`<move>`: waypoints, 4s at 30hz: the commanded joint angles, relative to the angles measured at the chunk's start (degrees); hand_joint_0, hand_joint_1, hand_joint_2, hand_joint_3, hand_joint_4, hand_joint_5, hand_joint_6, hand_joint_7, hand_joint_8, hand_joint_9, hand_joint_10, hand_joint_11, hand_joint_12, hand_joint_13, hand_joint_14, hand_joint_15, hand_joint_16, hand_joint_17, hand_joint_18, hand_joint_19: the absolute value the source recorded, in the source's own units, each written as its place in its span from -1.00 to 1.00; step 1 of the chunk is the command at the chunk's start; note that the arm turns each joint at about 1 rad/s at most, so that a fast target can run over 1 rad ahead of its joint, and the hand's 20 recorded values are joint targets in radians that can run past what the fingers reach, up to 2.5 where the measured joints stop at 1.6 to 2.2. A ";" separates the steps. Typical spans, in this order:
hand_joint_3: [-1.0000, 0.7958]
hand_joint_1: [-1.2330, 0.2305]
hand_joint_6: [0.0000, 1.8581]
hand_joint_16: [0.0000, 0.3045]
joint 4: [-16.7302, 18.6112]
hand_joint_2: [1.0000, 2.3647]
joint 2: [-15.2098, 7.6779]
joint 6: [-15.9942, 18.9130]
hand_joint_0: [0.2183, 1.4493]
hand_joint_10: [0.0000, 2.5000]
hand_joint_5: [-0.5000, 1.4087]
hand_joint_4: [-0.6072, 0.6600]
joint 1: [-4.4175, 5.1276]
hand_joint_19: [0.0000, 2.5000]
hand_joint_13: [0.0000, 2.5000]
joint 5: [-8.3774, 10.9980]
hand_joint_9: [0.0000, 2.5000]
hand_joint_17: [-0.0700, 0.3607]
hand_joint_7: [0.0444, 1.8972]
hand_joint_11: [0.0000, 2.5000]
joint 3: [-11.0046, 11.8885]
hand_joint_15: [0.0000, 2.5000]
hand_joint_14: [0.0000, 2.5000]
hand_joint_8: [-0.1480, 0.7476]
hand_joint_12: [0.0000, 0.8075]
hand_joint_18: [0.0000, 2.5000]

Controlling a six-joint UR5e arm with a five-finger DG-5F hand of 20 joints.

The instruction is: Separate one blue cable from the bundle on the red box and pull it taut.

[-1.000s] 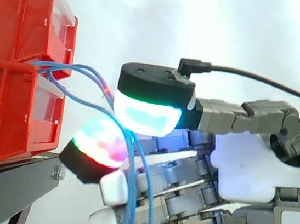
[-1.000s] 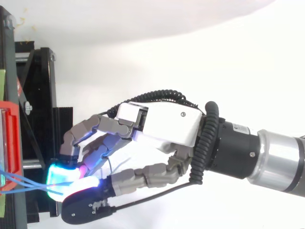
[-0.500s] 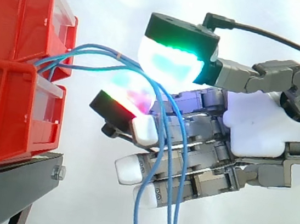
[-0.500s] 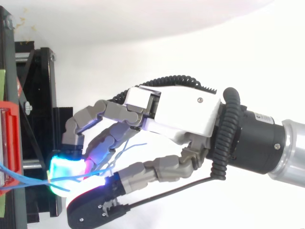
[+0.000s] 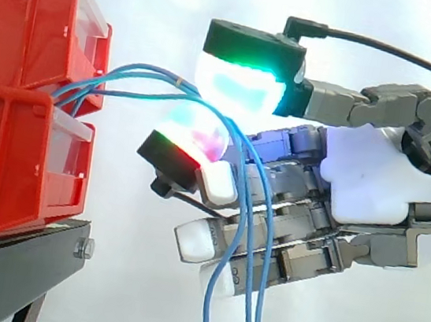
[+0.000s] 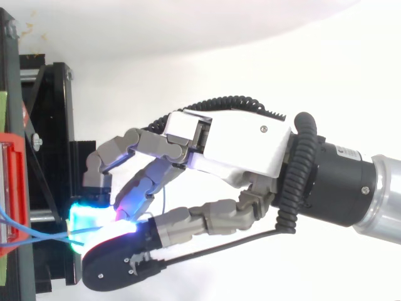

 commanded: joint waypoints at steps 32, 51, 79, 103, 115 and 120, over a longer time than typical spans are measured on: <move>-0.07 -0.33 -0.01 -0.69 -3.13 -0.99 0.36 -0.67 -0.39 -0.99 -0.60 0.05 -3.25 -0.66 -0.33 -5.54 -0.17 -0.18 -0.08 -0.66 1.91 -0.65 -0.99 -0.11 -0.14 -0.46; -0.38 -0.22 -0.04 -0.74 -4.62 -0.99 0.27 -0.76 -0.40 -0.99 -0.60 0.08 -2.99 -0.62 -0.35 -5.45 -0.17 -0.26 -0.07 -0.65 2.18 -0.64 -0.99 -0.20 -0.24 -0.49; -0.44 -0.24 -0.02 -0.72 -6.11 -1.00 0.36 -0.49 -0.53 -0.99 -0.60 0.03 -2.90 -0.63 -0.34 -5.63 -0.17 -0.23 -0.09 -0.65 2.18 -0.65 -0.98 -0.18 -0.19 -0.45; -0.44 -0.51 0.03 -0.76 -8.40 -1.00 0.53 -0.58 -0.18 -0.99 -0.62 -0.30 -2.90 -0.66 -0.34 -6.42 -0.20 -0.29 -0.01 -0.64 2.53 -0.66 -0.99 -0.27 -0.27 -0.43; -0.44 -0.39 -0.01 -0.69 -10.86 -1.00 1.06 -0.67 -0.65 -0.99 -0.58 -0.01 -2.99 -0.65 -0.29 -7.47 -0.13 -0.18 -0.06 -0.67 2.88 -0.65 -0.99 -0.15 -0.14 -0.37; -0.44 -0.27 -0.02 -0.75 -11.91 -1.00 1.59 -0.76 -0.41 -0.99 -0.59 -0.04 -3.08 -0.60 -0.32 -7.47 -0.14 -0.27 -0.01 -0.65 2.88 -0.63 -0.98 -0.23 -0.25 -0.43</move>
